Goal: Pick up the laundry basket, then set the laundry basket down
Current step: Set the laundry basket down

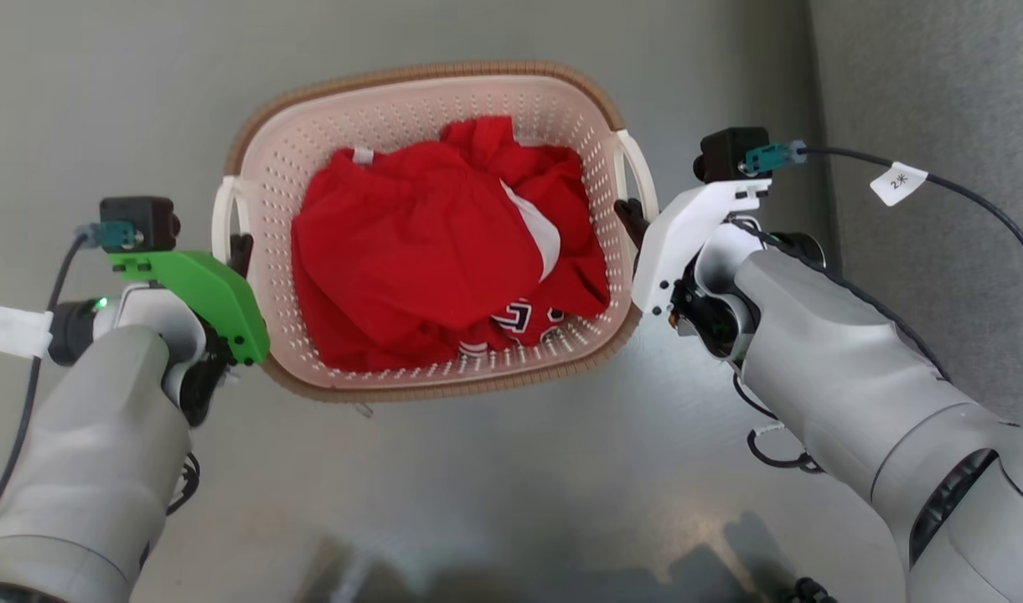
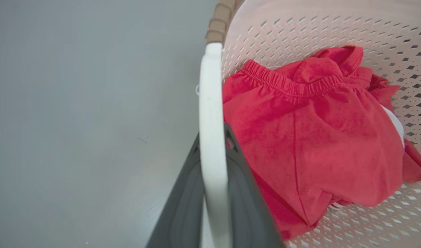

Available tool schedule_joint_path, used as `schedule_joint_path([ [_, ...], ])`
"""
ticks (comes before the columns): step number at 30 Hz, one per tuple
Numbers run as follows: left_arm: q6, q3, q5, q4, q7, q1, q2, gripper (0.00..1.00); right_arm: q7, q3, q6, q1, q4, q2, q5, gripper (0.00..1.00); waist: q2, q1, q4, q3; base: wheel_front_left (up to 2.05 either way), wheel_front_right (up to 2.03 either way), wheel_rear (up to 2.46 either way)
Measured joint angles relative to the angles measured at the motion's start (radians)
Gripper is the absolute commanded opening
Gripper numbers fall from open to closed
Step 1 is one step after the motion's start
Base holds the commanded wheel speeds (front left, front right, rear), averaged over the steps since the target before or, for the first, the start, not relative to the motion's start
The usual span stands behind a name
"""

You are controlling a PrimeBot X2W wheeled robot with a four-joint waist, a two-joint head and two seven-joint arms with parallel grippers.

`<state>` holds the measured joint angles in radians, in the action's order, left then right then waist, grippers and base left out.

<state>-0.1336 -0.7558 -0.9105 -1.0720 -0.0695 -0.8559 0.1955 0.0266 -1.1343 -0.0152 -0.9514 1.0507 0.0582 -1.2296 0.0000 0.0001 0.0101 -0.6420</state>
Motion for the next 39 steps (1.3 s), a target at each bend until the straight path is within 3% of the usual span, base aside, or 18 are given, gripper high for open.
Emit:
schedule_joint_path([
  [39, 0.0, -0.022, 0.027, -0.014, -0.118, -0.152, -0.004, 0.0, 0.173, 0.001, 0.026, -0.122, 0.005, 0.003, 0.007, 0.0, 0.0, 0.0001, 0.016, -0.257, 0.0, 0.0, 0.0],
])
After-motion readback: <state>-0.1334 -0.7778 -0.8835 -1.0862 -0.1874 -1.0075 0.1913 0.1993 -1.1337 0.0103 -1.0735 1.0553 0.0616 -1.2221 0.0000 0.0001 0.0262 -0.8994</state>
